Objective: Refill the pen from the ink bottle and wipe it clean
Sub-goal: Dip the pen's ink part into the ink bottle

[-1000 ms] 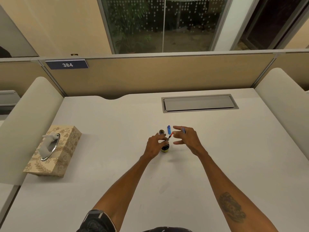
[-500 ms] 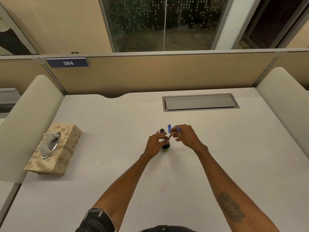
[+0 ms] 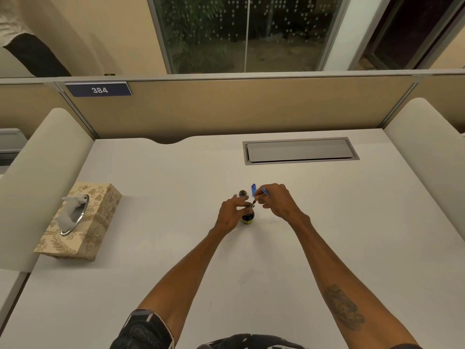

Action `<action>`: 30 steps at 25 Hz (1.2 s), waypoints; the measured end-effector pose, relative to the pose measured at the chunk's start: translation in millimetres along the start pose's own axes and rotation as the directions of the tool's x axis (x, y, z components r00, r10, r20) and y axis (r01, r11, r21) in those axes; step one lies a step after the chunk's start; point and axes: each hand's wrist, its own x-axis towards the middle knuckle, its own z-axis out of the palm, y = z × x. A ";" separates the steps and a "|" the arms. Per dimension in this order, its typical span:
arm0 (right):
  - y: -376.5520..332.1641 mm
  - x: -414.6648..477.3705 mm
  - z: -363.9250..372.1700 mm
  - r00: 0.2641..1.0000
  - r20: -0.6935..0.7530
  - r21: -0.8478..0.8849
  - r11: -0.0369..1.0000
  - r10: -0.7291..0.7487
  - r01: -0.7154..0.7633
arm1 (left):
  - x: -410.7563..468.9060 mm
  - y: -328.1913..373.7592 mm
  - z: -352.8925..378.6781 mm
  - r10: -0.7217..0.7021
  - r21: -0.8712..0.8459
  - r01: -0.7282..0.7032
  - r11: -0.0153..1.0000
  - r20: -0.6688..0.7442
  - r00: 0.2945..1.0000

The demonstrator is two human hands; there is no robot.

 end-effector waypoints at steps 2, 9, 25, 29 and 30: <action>0.2 0.7 0.4 1.000 0.009 -0.001 1.000 -0.002 0.002 | -0.6 -0.7 -1.3 0.000 -0.005 0.000 1.000 -0.002 1.000; -4.0 -0.3 -3.5 1.000 0.005 -0.035 0.999 -0.024 0.025 | -0.5 1.3 -1.4 0.010 -0.024 -0.010 1.000 0.003 1.000; -11.2 -12.4 -0.8 1.000 -0.017 -0.045 0.999 0.018 -0.019 | 1.9 -2.5 -0.4 0.009 -0.035 -0.009 0.999 0.008 1.000; -11.7 -11.8 -1.0 0.999 0.001 -0.024 0.999 0.038 -0.038 | 1.0 -2.5 -1.1 0.014 -0.050 -0.014 0.999 0.013 1.000; -11.1 -11.4 -1.9 0.999 0.013 -0.018 0.999 0.039 -0.039 | 0.7 -1.9 -1.4 0.014 -0.050 -0.013 0.999 0.012 1.000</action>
